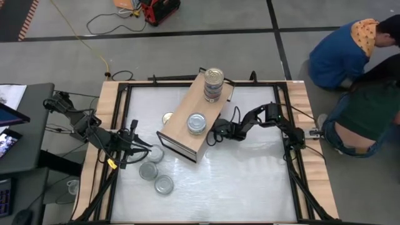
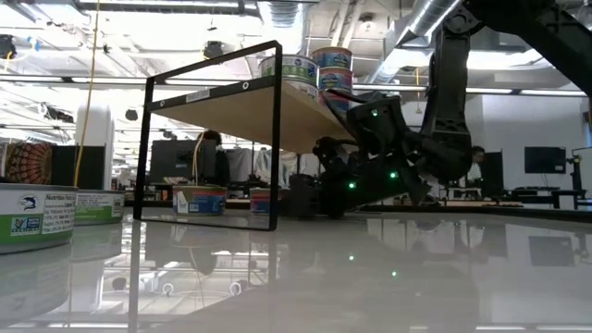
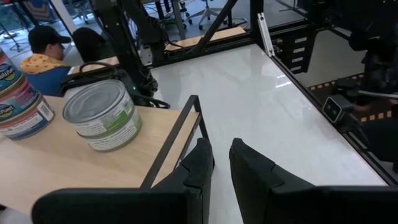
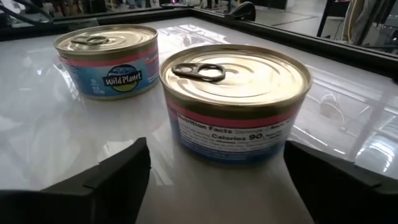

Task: Stack canned seafood by type on shelf
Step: Adjust the blue tuna can

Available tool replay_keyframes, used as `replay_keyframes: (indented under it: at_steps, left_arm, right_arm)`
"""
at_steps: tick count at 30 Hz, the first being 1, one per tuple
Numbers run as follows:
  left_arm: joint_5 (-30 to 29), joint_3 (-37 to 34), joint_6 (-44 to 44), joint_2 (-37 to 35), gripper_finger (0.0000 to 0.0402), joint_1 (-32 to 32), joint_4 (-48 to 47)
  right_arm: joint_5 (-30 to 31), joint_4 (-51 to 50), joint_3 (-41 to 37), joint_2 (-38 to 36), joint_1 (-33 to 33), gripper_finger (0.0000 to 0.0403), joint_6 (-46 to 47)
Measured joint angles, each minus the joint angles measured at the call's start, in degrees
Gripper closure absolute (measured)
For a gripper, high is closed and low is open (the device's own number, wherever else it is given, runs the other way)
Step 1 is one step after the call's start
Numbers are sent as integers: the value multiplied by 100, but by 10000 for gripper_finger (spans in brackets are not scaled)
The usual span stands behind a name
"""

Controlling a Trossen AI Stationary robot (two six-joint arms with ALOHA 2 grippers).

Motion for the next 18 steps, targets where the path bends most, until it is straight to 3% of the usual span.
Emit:
replay_keyframes:
  at_steps: [18]
  left_arm:
    - [14, 0, -33, 0, 352, 1, 10]
  right_arm:
    - [2, -435, 288, 0, 39, 15, -79]
